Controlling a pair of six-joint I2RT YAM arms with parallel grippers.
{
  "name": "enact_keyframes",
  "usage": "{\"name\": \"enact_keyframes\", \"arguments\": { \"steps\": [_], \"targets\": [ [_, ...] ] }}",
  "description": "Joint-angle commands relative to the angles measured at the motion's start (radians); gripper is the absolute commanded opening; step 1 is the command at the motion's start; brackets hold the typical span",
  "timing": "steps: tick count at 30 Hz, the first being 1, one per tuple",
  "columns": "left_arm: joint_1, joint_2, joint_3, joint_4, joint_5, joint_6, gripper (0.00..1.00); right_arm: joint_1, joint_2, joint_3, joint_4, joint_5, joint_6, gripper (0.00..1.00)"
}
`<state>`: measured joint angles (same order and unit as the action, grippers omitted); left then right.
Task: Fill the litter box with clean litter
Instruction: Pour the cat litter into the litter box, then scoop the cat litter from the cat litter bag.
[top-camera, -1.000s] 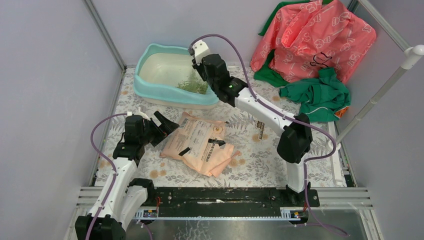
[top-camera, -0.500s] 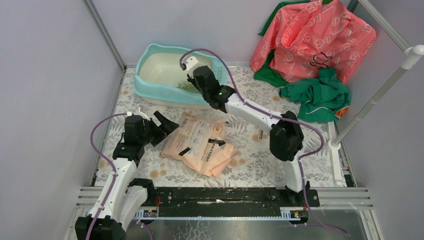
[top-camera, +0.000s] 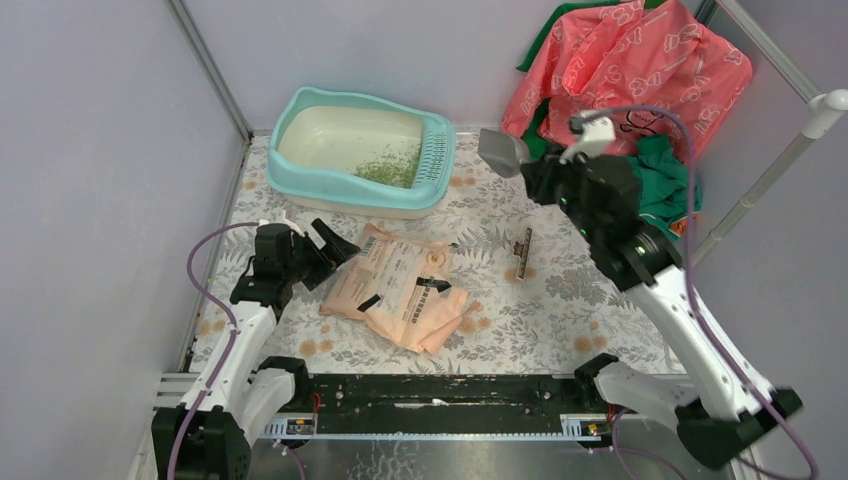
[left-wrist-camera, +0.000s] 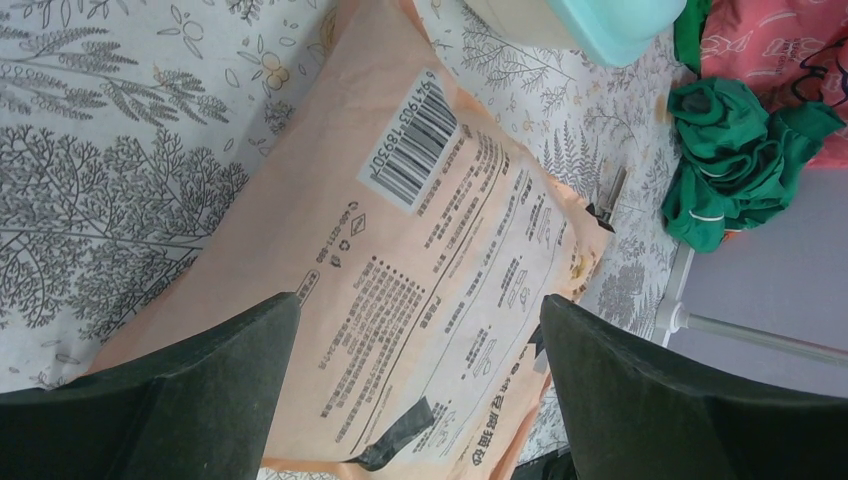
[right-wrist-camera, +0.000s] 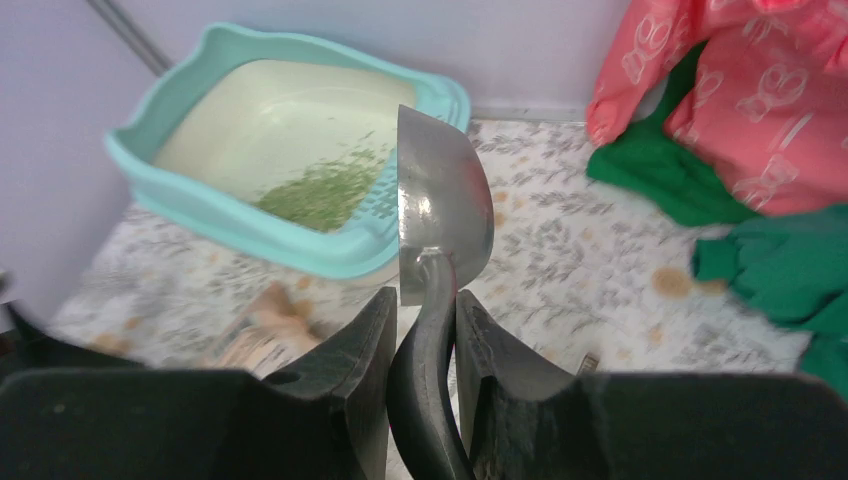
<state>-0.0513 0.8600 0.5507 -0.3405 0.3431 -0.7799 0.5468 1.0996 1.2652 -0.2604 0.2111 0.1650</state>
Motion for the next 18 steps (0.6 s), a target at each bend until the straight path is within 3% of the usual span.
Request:
{"name": "enact_keyframes", "arguments": {
  "steps": [1,12,18],
  "targets": [
    [0.007,0.057,0.054,0.107,0.002,0.022,0.99,-0.067,-0.100,-0.089,-0.147,-0.253,0.213,0.00],
    [0.007,0.109,0.093,0.117,-0.027,0.037,0.99,-0.151,-0.265,-0.376,-0.167,-0.449,0.348,0.00],
    [0.008,0.119,0.082,0.123,-0.048,0.037,0.99,-0.150,-0.263,-0.480,-0.075,-0.527,0.397,0.00]
  ]
}}
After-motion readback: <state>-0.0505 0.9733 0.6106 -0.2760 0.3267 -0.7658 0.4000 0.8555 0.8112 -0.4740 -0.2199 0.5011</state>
